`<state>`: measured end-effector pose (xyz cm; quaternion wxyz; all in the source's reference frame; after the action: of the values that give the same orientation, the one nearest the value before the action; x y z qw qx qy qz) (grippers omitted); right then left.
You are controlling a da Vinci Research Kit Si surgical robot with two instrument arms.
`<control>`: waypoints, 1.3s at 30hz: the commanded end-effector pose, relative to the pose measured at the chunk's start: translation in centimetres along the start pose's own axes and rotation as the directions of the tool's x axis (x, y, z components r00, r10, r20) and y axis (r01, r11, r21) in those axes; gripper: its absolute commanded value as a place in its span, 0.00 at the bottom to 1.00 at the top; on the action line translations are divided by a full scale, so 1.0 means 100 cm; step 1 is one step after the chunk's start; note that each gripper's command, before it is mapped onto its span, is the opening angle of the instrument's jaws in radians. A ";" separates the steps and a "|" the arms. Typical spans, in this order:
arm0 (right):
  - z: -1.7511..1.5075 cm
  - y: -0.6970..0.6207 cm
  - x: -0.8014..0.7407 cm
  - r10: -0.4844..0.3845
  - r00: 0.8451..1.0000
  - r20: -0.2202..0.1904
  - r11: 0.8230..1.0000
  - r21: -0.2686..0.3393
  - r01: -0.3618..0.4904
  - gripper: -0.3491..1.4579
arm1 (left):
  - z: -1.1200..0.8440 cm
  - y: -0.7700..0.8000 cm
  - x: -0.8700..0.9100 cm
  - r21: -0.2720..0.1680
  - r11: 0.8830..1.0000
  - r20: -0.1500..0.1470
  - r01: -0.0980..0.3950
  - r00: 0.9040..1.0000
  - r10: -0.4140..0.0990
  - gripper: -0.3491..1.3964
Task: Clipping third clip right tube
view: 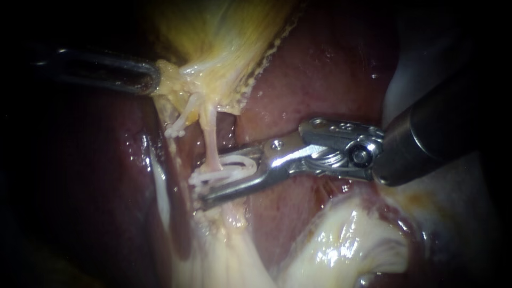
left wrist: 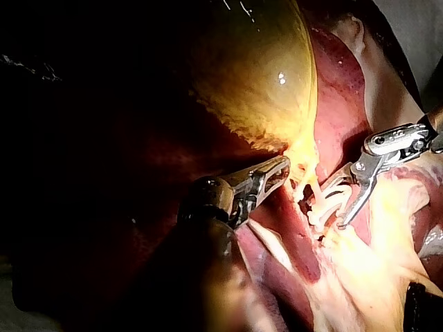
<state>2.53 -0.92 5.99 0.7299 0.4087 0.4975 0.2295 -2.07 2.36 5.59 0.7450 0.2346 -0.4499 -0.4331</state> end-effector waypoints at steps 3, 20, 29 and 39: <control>0.0000 0.0000 0.0001 0.000 1.000 0.002 1.000 -0.001 0.000 0.46 | 0.0000 0.0000 0.0000 0.001 1.000 0.000 0.000 1.000 0.000 0.00; -0.0021 0.0004 0.0071 -0.021 0.986 -0.165 0.999 0.032 0.027 0.46 | 0.0001 0.0000 -0.0001 0.000 1.000 0.000 0.000 1.000 0.000 0.00; -0.0022 0.0005 0.0071 0.044 0.968 -0.246 0.996 0.089 -0.023 0.45 | 0.0001 0.0000 -0.0001 0.000 1.000 0.000 0.000 1.000 0.000 0.00; -0.0024 0.0003 0.0071 0.112 0.956 -0.272 0.982 0.176 -0.065 0.41 | 0.0001 0.0000 -0.0001 0.000 1.000 0.000 0.000 1.000 0.000 0.00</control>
<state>2.60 -0.29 5.59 0.6041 0.4532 0.5946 0.2758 -2.08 2.36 5.59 0.7450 0.2347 -0.4500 -0.4329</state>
